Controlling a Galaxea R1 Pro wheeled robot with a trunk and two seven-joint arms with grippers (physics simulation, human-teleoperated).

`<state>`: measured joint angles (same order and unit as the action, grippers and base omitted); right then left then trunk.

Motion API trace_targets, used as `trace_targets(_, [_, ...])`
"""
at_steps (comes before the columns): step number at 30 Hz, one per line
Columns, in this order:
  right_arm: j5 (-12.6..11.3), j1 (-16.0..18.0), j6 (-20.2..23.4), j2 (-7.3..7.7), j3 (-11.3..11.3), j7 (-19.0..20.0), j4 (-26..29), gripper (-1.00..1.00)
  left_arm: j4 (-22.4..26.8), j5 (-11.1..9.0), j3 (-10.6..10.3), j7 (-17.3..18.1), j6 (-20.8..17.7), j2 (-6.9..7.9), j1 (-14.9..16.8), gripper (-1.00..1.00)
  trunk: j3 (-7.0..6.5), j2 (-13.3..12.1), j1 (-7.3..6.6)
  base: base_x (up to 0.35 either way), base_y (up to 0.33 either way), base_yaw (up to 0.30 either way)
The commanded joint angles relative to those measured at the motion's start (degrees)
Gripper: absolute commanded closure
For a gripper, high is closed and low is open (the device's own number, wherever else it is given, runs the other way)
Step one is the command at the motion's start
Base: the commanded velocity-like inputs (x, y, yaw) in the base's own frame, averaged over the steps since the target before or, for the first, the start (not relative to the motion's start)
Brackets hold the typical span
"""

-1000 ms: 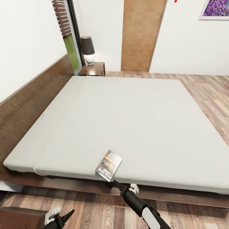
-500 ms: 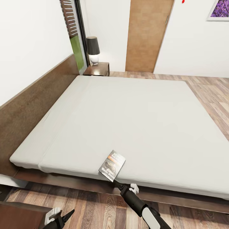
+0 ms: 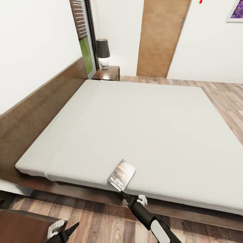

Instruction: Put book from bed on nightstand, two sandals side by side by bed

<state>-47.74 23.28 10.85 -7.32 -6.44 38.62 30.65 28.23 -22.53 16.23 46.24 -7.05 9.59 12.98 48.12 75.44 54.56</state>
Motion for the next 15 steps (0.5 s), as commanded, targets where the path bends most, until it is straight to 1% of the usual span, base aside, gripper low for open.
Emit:
trace_targets(1, [-0.60,0.01,0.49,0.00,-0.06,0.06,0.02,-1.00,-0.02,-0.41,0.12,0.26,-0.60,-0.01,0.03,-1.00,0.03,0.02,0.00,0.000,0.000,0.042])
trace_targets(6, [-0.60,0.01,0.49,0.00,-0.06,0.06,0.02,-1.00,-0.02,-0.41,0.12,0.26,-0.60,-0.01,0.03,-1.00,0.03,0.02,0.00,0.000,0.000,0.013])
trace_targets(15, [-0.60,0.01,0.49,-0.02,-0.06,0.06,0.02,-1.00,-0.02,-0.41,0.12,0.26,-0.60,-0.01,0.03,-1.00,1.65,3.63,1.97,0.000,0.000,0.001])
